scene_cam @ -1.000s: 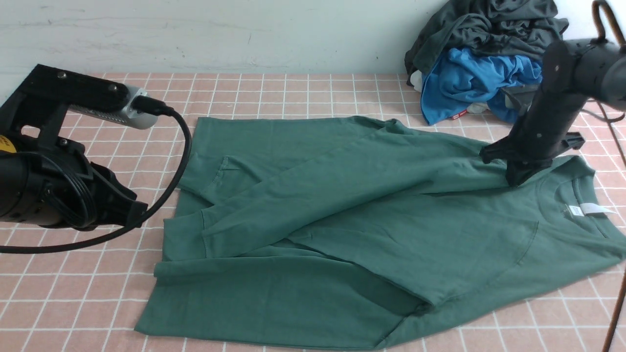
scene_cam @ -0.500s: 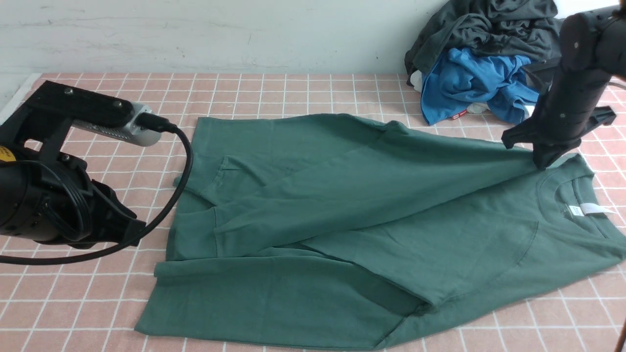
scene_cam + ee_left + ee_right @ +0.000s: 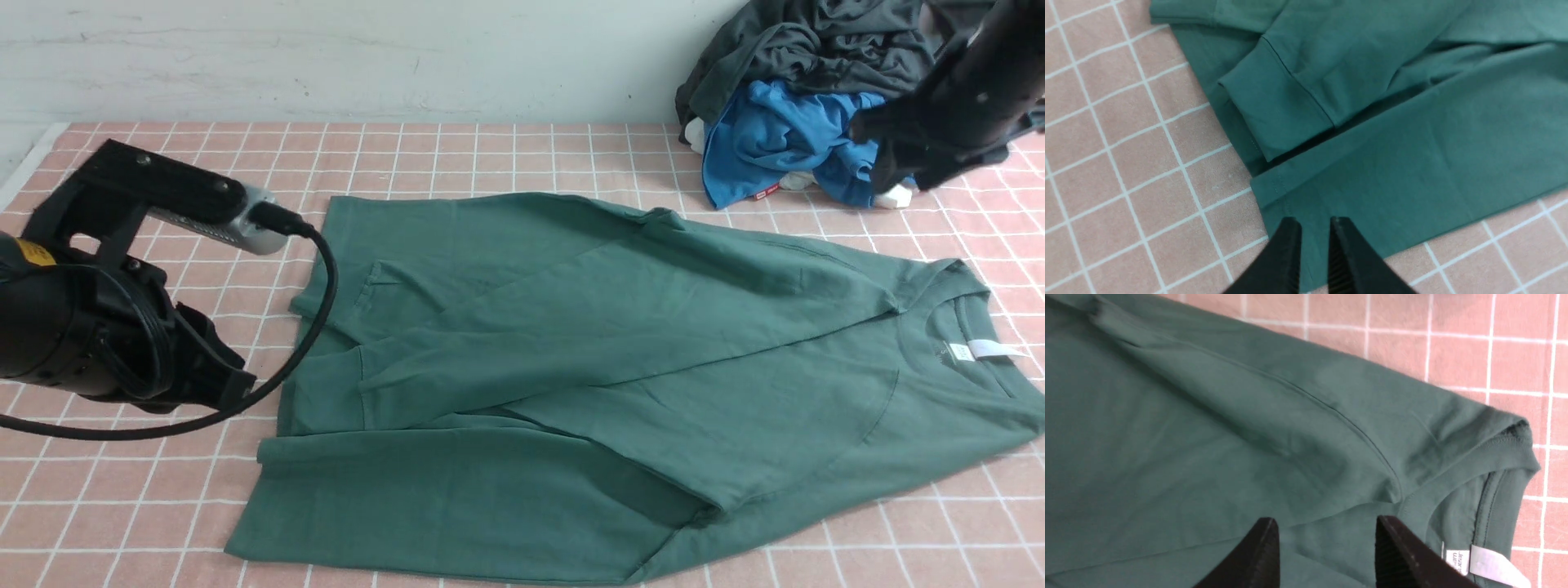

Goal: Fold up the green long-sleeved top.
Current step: Use both arms simultaneously to clamp the lower edge of the clothing fabric

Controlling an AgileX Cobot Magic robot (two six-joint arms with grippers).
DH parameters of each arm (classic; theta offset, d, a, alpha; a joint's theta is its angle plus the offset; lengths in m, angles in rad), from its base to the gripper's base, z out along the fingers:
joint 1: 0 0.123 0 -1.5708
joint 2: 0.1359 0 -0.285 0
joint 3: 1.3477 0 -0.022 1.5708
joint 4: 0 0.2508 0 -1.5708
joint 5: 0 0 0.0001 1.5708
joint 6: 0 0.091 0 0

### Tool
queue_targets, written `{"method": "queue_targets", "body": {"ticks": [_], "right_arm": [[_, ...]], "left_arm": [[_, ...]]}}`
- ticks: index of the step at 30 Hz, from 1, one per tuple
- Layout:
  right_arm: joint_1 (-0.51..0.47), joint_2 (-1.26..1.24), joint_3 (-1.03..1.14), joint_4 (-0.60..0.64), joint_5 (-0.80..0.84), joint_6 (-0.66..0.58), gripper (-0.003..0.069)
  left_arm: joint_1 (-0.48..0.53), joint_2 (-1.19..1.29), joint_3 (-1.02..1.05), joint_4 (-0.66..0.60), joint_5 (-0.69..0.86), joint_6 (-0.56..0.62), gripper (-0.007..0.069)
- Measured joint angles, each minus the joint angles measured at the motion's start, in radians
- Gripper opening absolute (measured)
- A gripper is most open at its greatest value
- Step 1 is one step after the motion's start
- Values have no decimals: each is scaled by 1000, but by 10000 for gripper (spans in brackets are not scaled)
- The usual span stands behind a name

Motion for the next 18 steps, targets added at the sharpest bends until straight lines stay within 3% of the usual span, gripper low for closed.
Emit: {"method": "queue_targets", "body": {"ticks": [2, 5, 6, 8, 13, 18], "right_arm": [[0, -36, 2, 40, 2, -19, 313], [0, -197, 78, 210, 2, -107, 306], [0, -205, 85, 218, 2, -119, 304], [3, -297, 192, 307, 2, -181, 291], [52, -479, 483, 382, -122, -301, 258], [96, -575, 644, 382, -283, -351, 237]], "left_arm": [[-14, 35, 0, 0, -11, 34, 165], [-101, 183, 0, 26, -25, 181, 309], [-107, 183, 0, 30, -25, 190, 316], [-176, 278, 0, 117, -32, 298, 386], [-277, 441, 0, 385, -14, 479, 423], [-278, 525, -6, 476, 20, 488, 401]]}}
